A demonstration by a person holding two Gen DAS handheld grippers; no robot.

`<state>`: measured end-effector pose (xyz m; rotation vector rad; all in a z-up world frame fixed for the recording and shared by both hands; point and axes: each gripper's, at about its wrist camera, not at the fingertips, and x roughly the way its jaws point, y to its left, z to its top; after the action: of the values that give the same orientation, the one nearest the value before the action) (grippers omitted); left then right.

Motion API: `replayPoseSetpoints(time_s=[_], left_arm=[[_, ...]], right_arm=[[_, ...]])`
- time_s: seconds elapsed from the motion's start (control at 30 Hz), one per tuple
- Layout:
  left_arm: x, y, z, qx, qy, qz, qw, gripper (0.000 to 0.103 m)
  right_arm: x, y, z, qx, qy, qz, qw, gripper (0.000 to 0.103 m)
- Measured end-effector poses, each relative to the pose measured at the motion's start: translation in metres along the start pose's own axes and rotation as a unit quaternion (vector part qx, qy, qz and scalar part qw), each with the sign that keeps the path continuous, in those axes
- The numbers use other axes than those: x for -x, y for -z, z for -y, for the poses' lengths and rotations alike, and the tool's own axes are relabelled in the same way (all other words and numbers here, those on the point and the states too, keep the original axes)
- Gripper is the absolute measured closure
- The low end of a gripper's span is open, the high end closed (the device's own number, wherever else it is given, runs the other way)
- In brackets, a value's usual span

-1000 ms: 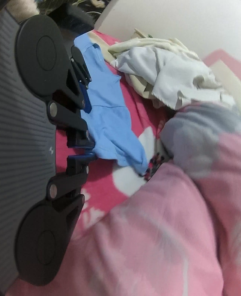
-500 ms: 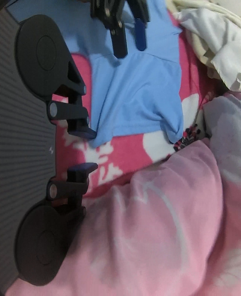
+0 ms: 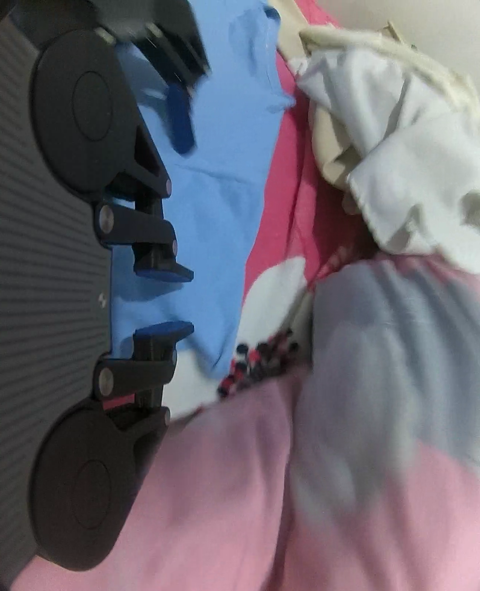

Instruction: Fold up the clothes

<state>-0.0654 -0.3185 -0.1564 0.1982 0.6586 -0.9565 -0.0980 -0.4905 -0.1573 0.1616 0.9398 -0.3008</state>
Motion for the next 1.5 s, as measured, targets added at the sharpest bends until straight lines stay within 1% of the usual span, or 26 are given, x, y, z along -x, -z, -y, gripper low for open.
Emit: replayPoseSetpoints(time_s=[0.07,0.13,0.2,0.3,0.37,0.43,0.47,0.5,0.53,0.57,0.6,0.67,0.7,0.73,0.77,0.83,0.9,0.93,1.0,1.07,1.13,1.17,1.23,1.33,1.4,1.5], left_arm=[[-0.001,0.001,0.001,-0.003,-0.005,-0.002,1.0,0.031],[0.0,0.0,0.001,-0.007,-0.006,0.0,1.0,0.031],[0.001,-0.001,-0.001,-0.007,-0.008,0.005,0.9999,0.031],[0.003,-0.007,-0.008,-0.006,-0.016,0.019,0.9997,0.031],[0.002,-0.014,-0.014,-0.009,-0.021,0.025,0.9994,0.031],[-0.004,-0.024,-0.021,-0.014,-0.025,0.023,0.9993,0.031],[-0.009,-0.031,-0.025,-0.016,-0.025,0.019,0.9994,0.031],[-0.018,-0.037,-0.028,-0.019,-0.023,0.009,0.9995,0.031],[-0.027,-0.044,-0.03,-0.023,-0.021,-0.002,0.9995,0.031],[-0.035,-0.049,-0.031,-0.028,-0.022,-0.01,0.9993,0.031],[-0.046,-0.055,-0.032,-0.038,-0.026,-0.02,0.9987,0.033],[-0.064,-0.062,-0.031,-0.057,-0.033,-0.04,0.997,0.034],[-0.071,-0.063,-0.032,-0.062,-0.041,-0.045,0.9962,0.034],[-0.075,-0.064,-0.032,-0.064,-0.047,-0.045,0.9958,0.033],[-0.078,-0.065,-0.032,-0.064,-0.053,-0.044,0.9956,0.033],[-0.084,-0.065,-0.031,-0.062,-0.073,-0.042,0.9946,0.032],[-0.09,-0.065,-0.028,-0.054,-0.09,-0.037,0.9938,0.03],[-0.093,-0.065,-0.026,-0.053,-0.099,-0.033,0.9931,0.03],[-0.094,-0.067,-0.024,-0.047,-0.112,-0.027,0.9923,0.031],[-0.079,-0.074,-0.029,-0.03,-0.119,-0.02,0.9922,0.033],[-0.063,-0.08,-0.034,-0.011,-0.126,-0.012,0.9919,0.033],[-0.046,-0.082,-0.041,0.006,-0.129,-0.008,0.9916,0.033],[-0.003,-0.082,-0.057,0.048,-0.139,-0.003,0.9891,0.033],[0.073,-0.069,-0.084,0.119,-0.161,-0.002,0.9798,0.032],[0.129,-0.042,-0.106,0.16,-0.209,-0.002,0.9647,0.032],[0.214,0.004,-0.139,0.22,-0.286,-0.002,0.9326,0.031]], right_arm=[[-0.028,-0.009,0.004,0.004,0.026,0.004,1.0,0.088],[-0.035,-0.013,0.007,0.005,0.063,0.034,0.997,0.089],[-0.033,-0.013,0.004,0.015,0.101,0.061,0.993,0.093],[-0.012,0.001,0.001,0.026,0.117,0.106,0.987,0.093],[0.012,0.014,0.006,0.009,0.109,0.131,0.985,0.09],[0.037,0.031,0.015,-0.024,0.091,0.13,0.987,0.086],[0.044,0.039,0.02,-0.043,0.074,0.116,0.99,0.083],[0.051,0.047,0.025,-0.064,0.053,0.097,0.992,0.077],[0.055,0.056,0.028,-0.087,0.036,0.082,0.992,0.07],[0.059,0.067,0.03,-0.112,0.023,0.069,0.991,0.067],[0.062,0.078,0.033,-0.137,0.009,0.056,0.989,0.059],[0.059,0.095,0.037,-0.179,-0.006,0.044,0.983,0.058],[0.056,0.102,0.04,-0.189,-0.013,0.037,0.981,0.062],[0.054,0.108,0.04,-0.188,-0.006,0.035,0.981,0.079],[0.055,0.111,0.038,-0.178,0.007,0.04,0.983,0.086],[0.061,0.113,0.032,-0.159,0.031,0.051,0.986,0.094],[0.062,0.115,0.029,-0.137,0.078,0.056,0.986,0.1],[0.062,0.116,0.028,-0.114,0.107,0.061,0.986,0.101],[0.063,0.122,0.03,-0.089,0.132,0.086,0.983,0.101],[0.069,0.129,0.025,-0.061,0.15,0.106,0.981,0.099],[0.083,0.132,0.012,-0.02,0.159,0.149,0.976,0.099],[0.089,0.132,0.005,-0.001,0.162,0.171,0.972,0.098],[0.095,0.129,-0.005,0.017,0.156,0.195,0.968,0.096],[0.099,0.128,-0.011,0.016,0.133,0.207,0.969,0.096],[0.101,0.128,-0.017,0.024,0.123,0.215,0.969,0.096],[0.108,0.125,-0.031,0.041,0.114,0.238,0.964,0.096]])
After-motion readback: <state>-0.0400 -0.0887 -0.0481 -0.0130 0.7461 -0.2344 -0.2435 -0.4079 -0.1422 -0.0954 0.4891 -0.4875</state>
